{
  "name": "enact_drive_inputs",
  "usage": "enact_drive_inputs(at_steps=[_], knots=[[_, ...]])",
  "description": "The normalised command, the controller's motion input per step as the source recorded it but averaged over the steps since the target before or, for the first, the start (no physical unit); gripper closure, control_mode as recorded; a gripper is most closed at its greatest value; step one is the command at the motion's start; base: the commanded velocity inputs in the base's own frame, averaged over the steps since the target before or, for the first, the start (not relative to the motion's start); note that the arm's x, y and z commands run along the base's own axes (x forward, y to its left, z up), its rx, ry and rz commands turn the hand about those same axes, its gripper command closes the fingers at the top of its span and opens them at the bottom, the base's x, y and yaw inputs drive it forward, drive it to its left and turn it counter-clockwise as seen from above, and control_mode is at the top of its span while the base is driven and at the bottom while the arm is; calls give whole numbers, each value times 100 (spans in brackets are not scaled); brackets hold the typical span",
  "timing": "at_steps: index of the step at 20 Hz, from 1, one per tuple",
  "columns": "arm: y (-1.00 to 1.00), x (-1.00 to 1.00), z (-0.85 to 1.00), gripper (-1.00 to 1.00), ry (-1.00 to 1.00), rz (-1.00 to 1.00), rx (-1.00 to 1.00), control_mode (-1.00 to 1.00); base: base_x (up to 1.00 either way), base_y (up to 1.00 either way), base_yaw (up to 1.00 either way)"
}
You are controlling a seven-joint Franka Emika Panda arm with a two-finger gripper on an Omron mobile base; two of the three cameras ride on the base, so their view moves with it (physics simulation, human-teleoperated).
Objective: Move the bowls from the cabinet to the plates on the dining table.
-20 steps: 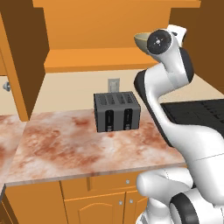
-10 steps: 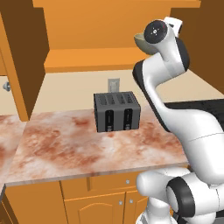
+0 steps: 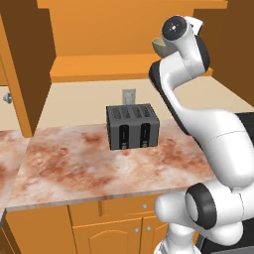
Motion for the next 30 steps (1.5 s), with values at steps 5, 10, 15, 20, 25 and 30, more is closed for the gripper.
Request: enact_drive_inputs(at_steps=[5, 10, 15, 20, 25, 30], knots=[[-11, 39, -5, -100, 0, 0, 5, -100, 0, 0, 0], [-5, 35, -20, -100, 0, 0, 0, -100, 0, 0, 0], [-2, 34, -13, -100, 0, 0, 0, -100, 0, 0, 0], [-8, 32, 0, -100, 0, 0, 0, -100, 0, 0, 0], [-5, 28, -1, -100, 0, 0, 0, -100, 0, 0, 0], [-3, 28, -1, -100, 0, 0, 0, -100, 0, 0, 0]])
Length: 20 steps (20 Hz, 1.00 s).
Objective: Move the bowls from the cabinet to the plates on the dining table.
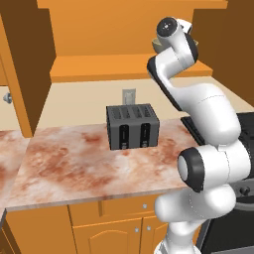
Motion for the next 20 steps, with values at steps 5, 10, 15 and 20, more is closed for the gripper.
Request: enact_drive_inputs(at_steps=[5, 10, 15, 20], knots=[[-4, 26, -1, -100, 0, 0, 0, -100, 0, 0, 0], [-4, 22, -1, -100, 0, 0, 1, -100, 0, 0, 0], [-1, 19, -5, -100, 0, 0, 1, -100, 0, 0, 0], [0, 11, -18, -100, 0, 1, 2, -100, 0, 0, 0]])
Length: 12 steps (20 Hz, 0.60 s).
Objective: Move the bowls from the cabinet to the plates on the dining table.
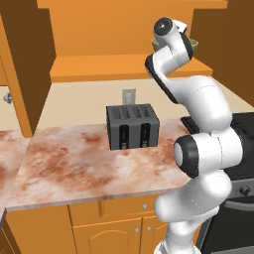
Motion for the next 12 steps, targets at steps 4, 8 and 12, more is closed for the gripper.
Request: enact_drive_inputs(at_steps=[4, 8, 12], knots=[[-1, 16, -16, -100, 0, 1, 1, -100, 0, 0, 0], [-9, 25, -5, -100, 0, 0, 0, -100, 0, 0, 0], [-14, 30, -3, -100, 0, 0, 1, -100, 0, 0, 0]])
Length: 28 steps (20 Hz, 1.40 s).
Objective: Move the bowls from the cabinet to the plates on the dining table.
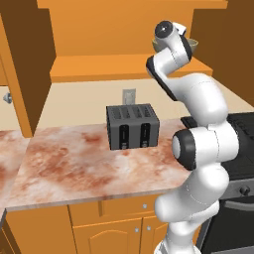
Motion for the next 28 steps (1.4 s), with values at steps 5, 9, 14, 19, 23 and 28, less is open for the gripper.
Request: enact_drive_inputs(at_steps=[5, 9, 14, 19, 23, 28], knots=[[-10, 25, -10, -100, 0, 0, 0, -100, 0, 0, 0], [-3, 17, -11, -100, 0, 1, 0, -100, 0, 0, 0], [0, 10, -15, -100, 0, 2, 1, -100, 0, 0, 0], [0, 7, -17, -100, 0, 3, 0, -100, 0, 0, 0], [0, 2, -36, -100, 0, 3, 2, -100, 0, 0, 0], [0, 0, -47, -100, 0, 4, 2, -100, 0, 0, 0]])
